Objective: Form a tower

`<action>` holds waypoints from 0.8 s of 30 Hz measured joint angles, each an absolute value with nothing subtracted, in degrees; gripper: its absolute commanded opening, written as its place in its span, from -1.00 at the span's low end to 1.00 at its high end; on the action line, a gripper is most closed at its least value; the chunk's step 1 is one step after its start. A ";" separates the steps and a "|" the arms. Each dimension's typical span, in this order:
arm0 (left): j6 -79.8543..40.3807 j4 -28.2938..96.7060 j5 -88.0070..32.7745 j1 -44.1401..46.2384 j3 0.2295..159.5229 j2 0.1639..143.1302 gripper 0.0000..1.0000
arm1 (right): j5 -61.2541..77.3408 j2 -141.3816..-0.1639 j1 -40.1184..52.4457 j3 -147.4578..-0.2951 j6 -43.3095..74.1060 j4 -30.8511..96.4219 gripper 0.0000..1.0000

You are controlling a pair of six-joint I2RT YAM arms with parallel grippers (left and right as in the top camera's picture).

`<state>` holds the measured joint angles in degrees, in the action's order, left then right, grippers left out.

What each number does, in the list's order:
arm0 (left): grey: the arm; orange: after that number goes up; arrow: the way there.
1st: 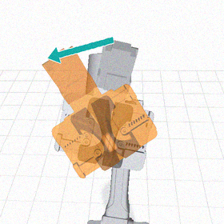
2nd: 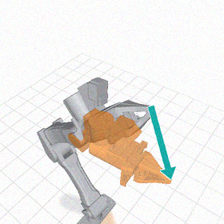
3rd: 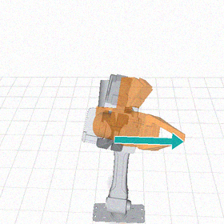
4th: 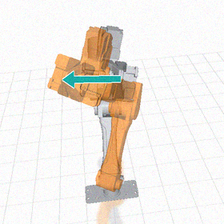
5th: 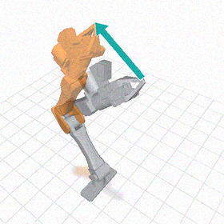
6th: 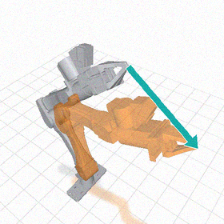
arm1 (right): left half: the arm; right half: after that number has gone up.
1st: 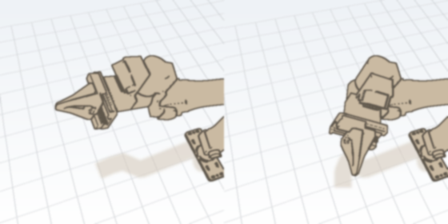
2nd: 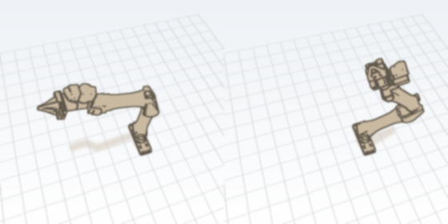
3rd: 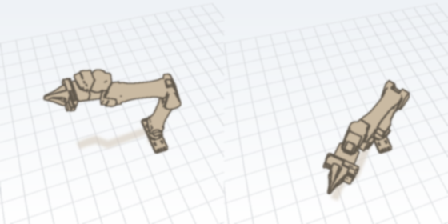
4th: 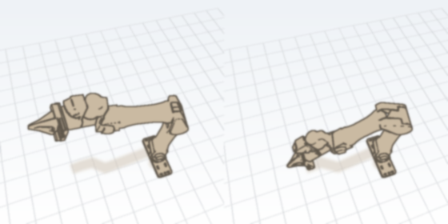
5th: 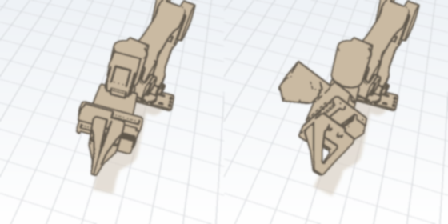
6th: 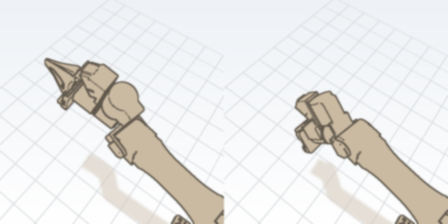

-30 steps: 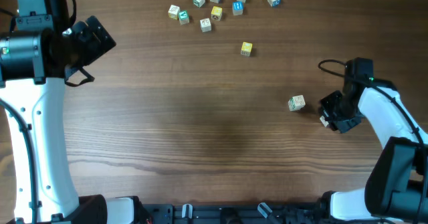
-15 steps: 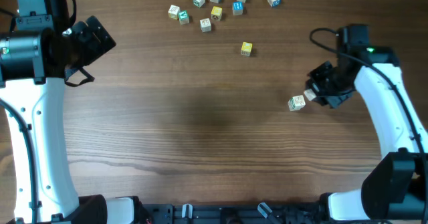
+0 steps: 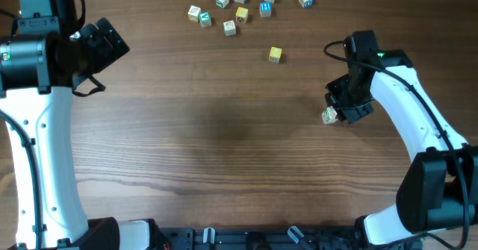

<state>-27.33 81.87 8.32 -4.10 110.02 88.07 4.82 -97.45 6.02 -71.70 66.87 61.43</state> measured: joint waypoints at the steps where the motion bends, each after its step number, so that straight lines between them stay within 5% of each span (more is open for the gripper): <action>1: -27.33 81.84 8.32 -4.10 110.02 88.07 1.00 | 4.84 -97.45 6.02 -71.70 66.92 61.17 -0.56; 13: -27.33 81.87 8.29 -4.10 110.02 88.07 1.00 | 6.59 -97.45 6.02 -71.70 68.34 60.16 -0.26; 24: -27.33 81.87 8.29 -4.10 110.02 88.07 1.00 | 8.34 -97.47 6.02 -72.44 63.68 63.05 0.50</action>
